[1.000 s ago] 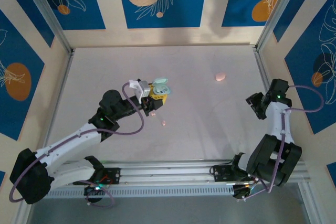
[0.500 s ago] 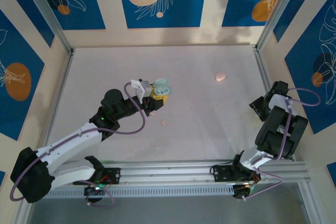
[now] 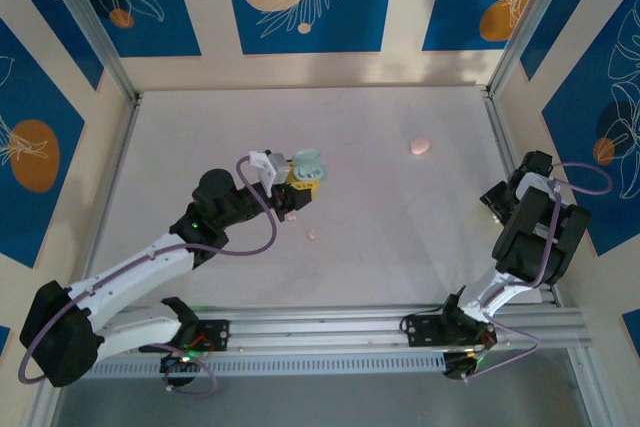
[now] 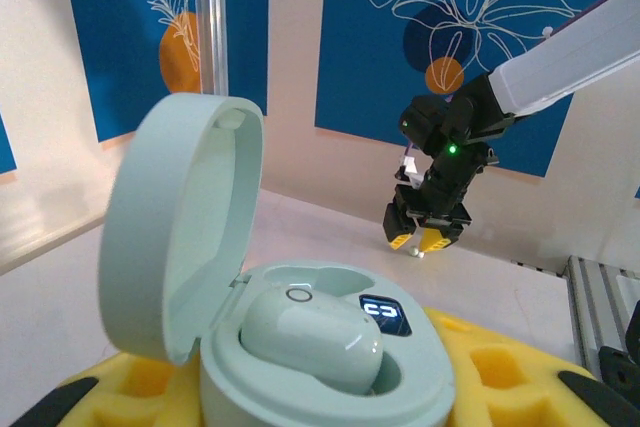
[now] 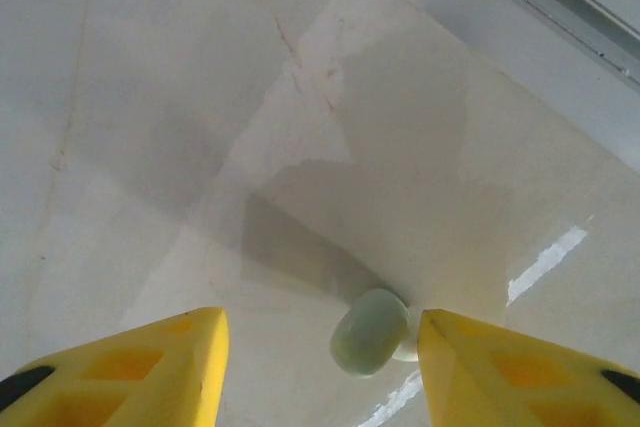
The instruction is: Insert the wireless bluetooth earbuds into the charging case
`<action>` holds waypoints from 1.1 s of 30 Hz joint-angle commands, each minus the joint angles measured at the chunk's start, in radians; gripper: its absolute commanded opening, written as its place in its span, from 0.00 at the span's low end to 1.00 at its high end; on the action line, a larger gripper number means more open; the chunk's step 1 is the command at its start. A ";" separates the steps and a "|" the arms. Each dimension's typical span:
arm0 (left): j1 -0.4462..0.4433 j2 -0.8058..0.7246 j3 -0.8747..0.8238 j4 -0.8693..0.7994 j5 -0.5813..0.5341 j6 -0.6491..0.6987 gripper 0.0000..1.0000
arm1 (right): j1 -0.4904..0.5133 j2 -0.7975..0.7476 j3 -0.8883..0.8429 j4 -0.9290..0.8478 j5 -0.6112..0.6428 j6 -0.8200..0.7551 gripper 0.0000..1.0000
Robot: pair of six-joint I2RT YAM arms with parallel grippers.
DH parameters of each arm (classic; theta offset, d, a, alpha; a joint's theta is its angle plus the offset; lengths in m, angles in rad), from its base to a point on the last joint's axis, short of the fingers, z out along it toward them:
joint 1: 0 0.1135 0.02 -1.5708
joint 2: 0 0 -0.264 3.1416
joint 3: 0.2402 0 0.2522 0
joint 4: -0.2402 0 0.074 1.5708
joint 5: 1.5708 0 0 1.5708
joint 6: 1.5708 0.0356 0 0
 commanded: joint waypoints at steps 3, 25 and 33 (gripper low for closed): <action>-0.012 -0.019 0.033 0.002 -0.015 0.012 0.35 | -0.005 0.016 0.025 -0.017 -0.002 -0.022 0.54; -0.012 -0.023 0.033 -0.003 -0.023 0.008 0.35 | 0.018 0.018 0.028 -0.067 -0.007 -0.019 0.26; -0.011 -0.025 0.024 0.003 -0.028 0.012 0.35 | 0.050 -0.038 -0.010 -0.097 -0.076 -0.003 0.26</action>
